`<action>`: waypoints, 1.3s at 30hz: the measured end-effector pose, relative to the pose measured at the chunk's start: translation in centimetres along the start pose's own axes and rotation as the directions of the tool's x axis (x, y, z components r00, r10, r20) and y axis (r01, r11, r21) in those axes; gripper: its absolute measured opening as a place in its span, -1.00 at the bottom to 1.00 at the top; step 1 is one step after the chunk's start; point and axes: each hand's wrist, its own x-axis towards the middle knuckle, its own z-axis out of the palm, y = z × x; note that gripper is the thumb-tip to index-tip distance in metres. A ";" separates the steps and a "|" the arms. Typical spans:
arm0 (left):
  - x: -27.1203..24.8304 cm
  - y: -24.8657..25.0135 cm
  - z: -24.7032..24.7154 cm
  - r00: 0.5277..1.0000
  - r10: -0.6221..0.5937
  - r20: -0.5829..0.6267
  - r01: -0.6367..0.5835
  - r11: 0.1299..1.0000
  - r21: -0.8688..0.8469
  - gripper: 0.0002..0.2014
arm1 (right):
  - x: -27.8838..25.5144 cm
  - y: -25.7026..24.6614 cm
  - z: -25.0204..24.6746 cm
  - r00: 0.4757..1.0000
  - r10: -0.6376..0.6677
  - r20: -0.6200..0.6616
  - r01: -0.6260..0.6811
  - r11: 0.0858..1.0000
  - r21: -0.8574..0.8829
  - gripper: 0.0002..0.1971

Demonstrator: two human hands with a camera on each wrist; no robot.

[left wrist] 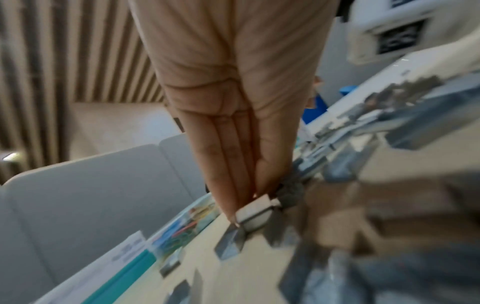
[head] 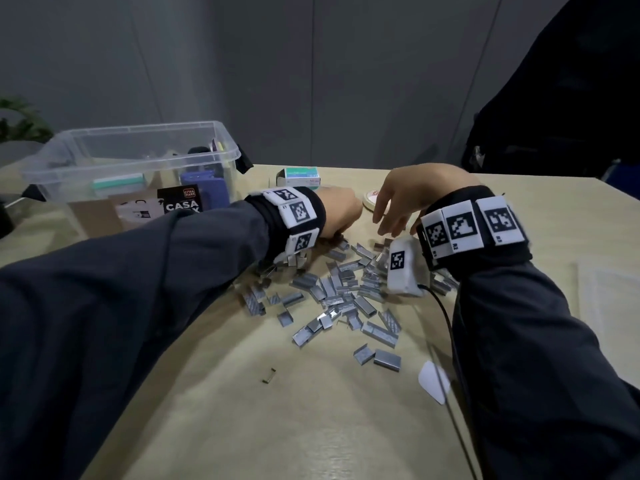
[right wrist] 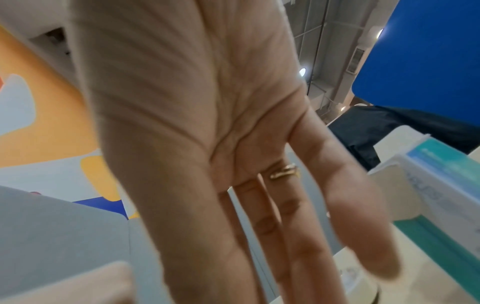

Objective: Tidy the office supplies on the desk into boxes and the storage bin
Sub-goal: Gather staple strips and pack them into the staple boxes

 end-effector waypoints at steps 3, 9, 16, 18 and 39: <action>-0.5 0.6 -0.2 1.000 0.024 0.015 -0.025 0.994 0.106 -0.83 | 0.1 0.3 0.0 1.000 0.004 0.016 -0.005 1.000 0.024 -0.80; -2.8 -2.9 -1.2 0.986 -0.039 -0.164 -0.014 0.951 -0.310 -0.84 | 1.1 -1.2 1.4 0.988 -0.064 0.142 0.056 0.997 0.057 -0.75; -7.7 -7.0 -1.0 0.892 -0.306 -0.333 -0.078 0.621 -0.780 -0.75 | 2.3 -3.2 2.1 0.981 -0.045 0.189 0.076 0.985 -0.158 -0.68; -8.8 -7.7 -0.5 0.898 -0.308 -0.314 -0.104 0.545 -0.832 -0.75 | 2.2 -3.7 2.3 0.983 -0.077 0.169 0.104 0.982 -0.158 -0.63; -17.3 -15.7 -1.5 0.783 -0.571 -0.245 -0.038 0.349 -0.936 -0.84 | 3.8 -9.8 0.5 0.941 -0.159 0.298 0.250 0.922 -0.295 -0.77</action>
